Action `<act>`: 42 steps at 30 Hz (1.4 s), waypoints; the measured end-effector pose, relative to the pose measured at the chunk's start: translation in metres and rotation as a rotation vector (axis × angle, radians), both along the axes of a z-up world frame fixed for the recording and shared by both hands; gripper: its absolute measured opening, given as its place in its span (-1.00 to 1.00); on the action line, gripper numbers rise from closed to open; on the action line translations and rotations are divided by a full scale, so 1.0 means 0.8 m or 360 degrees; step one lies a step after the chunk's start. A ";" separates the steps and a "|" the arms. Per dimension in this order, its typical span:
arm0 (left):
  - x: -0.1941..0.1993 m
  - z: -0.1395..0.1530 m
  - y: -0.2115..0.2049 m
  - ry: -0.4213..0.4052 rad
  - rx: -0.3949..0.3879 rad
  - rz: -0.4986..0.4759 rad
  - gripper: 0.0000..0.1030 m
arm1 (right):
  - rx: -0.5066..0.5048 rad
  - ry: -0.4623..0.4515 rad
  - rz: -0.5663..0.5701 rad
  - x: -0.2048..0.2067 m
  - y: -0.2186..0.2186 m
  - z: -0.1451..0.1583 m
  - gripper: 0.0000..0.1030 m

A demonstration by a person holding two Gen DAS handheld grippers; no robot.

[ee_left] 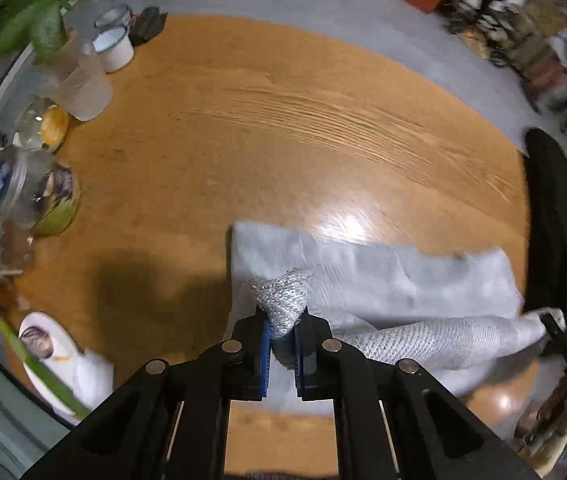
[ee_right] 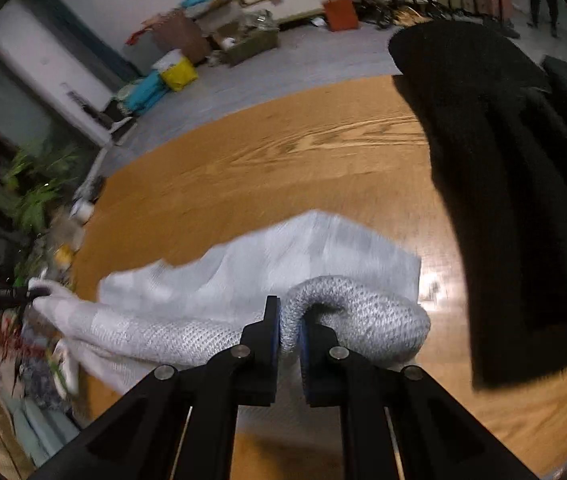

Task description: Fold clothes

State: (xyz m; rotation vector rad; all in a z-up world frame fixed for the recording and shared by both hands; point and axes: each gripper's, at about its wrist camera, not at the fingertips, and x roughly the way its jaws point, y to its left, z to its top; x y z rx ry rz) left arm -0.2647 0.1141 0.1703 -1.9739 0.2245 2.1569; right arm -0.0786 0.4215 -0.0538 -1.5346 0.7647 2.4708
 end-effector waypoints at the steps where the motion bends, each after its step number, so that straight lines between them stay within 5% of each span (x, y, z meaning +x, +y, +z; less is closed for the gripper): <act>1: -0.014 -0.017 0.005 -0.0016 -0.0026 0.0018 -0.82 | -0.0007 -0.0019 -0.0017 -0.019 0.007 -0.012 -0.83; 5: -0.057 -0.075 0.022 -0.0040 -0.0111 0.0072 -0.82 | -0.0068 -0.0090 -0.0086 -0.071 0.028 -0.078 -0.83; 7: -0.067 -0.086 0.024 -0.0030 -0.0076 0.0090 -0.82 | -0.0099 -0.0116 -0.0124 -0.084 0.034 -0.103 -0.82; 9: -0.073 -0.086 0.010 -0.0049 0.0084 0.0211 -0.78 | -0.0131 -0.0113 -0.0156 -0.090 0.040 -0.117 -0.68; 13: -0.067 -0.069 -0.026 -0.0021 0.0395 0.0364 -0.61 | -0.0214 -0.0027 -0.0282 -0.075 0.061 -0.105 0.07; 14: -0.053 -0.055 -0.035 0.0060 0.0470 0.0369 -0.57 | -0.0178 0.0011 -0.0305 -0.065 0.065 -0.093 0.18; 16: -0.023 -0.027 -0.035 0.0256 0.0508 0.0303 -0.06 | -0.0026 0.0124 -0.0306 -0.036 0.062 -0.057 0.32; 18: 0.033 0.006 -0.012 0.0564 0.0374 0.0111 0.43 | 0.0186 0.0211 -0.0264 -0.006 0.044 -0.022 0.42; 21: 0.098 0.022 0.037 0.0732 0.0184 -0.0259 0.51 | 0.0492 0.0147 0.0000 0.016 -0.015 0.000 0.39; 22: 0.123 0.012 0.073 0.0673 0.0032 -0.0508 0.50 | 0.0571 0.0061 0.0125 0.016 -0.041 -0.004 0.10; 23: 0.136 -0.003 0.093 0.0639 -0.0095 -0.0601 0.43 | 0.0604 -0.0018 0.0219 0.014 -0.064 -0.010 -0.20; 25: 0.162 -0.031 0.134 0.0566 -0.0349 -0.0784 -0.57 | 0.0543 -0.0128 0.0357 0.010 -0.102 -0.025 -0.35; 27: 0.163 -0.058 0.155 0.0376 -0.0349 -0.0820 -0.86 | 0.0437 -0.0179 0.0453 0.001 -0.134 -0.038 -0.50; 30: 0.141 -0.093 0.164 0.0163 -0.0389 -0.0800 -0.87 | 0.0336 -0.0166 0.0539 -0.020 -0.173 -0.051 -0.50; 33: 0.107 -0.087 0.140 0.0024 -0.0220 -0.0693 -0.89 | 0.0325 -0.0252 0.0556 -0.047 -0.180 -0.079 -0.53; 36: 0.068 -0.071 0.091 0.0215 -0.0409 -0.0604 -0.94 | 0.0382 -0.0285 0.0476 -0.044 -0.130 -0.111 -0.54; 38: 0.037 -0.070 0.042 0.0095 -0.0118 -0.0439 -0.94 | 0.0235 -0.0215 0.0393 -0.022 -0.078 -0.117 -1.00; 41: 0.009 -0.070 -0.005 -0.0031 0.0198 -0.0244 -0.94 | -0.0033 -0.0149 0.0220 0.015 -0.011 -0.122 -1.00; 42: 0.012 -0.064 -0.005 -0.0022 0.0186 -0.0205 -0.94 | -0.0094 -0.0141 0.0156 0.026 0.006 -0.122 -1.00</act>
